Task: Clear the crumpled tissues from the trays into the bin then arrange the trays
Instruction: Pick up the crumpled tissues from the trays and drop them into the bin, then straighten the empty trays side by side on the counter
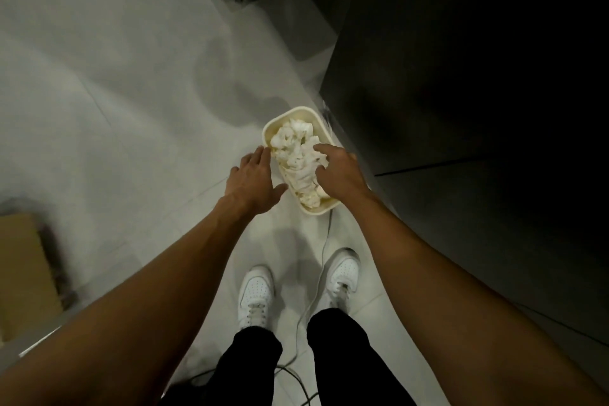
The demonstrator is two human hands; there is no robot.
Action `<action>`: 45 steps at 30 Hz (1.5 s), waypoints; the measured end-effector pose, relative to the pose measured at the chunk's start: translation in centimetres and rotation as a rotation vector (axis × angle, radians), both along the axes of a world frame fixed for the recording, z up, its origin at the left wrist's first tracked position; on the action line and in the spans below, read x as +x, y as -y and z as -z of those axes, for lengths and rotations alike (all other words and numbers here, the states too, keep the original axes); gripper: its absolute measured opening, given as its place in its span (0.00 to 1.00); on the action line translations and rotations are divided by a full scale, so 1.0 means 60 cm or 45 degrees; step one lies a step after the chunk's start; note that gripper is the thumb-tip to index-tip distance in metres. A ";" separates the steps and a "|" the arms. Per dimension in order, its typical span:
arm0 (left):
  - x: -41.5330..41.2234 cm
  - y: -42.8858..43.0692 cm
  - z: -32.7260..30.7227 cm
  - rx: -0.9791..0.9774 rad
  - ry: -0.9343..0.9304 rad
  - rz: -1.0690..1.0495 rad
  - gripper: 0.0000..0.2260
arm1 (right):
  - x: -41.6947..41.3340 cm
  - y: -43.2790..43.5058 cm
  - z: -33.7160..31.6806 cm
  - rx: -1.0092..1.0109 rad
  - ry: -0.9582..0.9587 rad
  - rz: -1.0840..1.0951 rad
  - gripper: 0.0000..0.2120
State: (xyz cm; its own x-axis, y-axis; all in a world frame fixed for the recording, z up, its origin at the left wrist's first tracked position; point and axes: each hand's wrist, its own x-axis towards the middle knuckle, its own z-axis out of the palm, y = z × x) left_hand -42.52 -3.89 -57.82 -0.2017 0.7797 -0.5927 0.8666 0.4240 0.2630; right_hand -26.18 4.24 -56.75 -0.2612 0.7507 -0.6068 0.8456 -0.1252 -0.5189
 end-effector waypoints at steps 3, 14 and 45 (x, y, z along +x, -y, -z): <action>0.008 -0.001 -0.076 0.019 0.057 -0.020 0.38 | 0.007 0.007 -0.074 0.031 -0.032 0.033 0.23; 0.023 -0.041 -0.481 0.262 0.388 -0.148 0.27 | 0.021 0.043 -0.443 0.154 -0.236 0.281 0.21; 0.404 -0.143 -1.117 0.814 0.860 0.444 0.14 | 0.452 0.110 -1.072 0.955 -0.350 1.004 0.18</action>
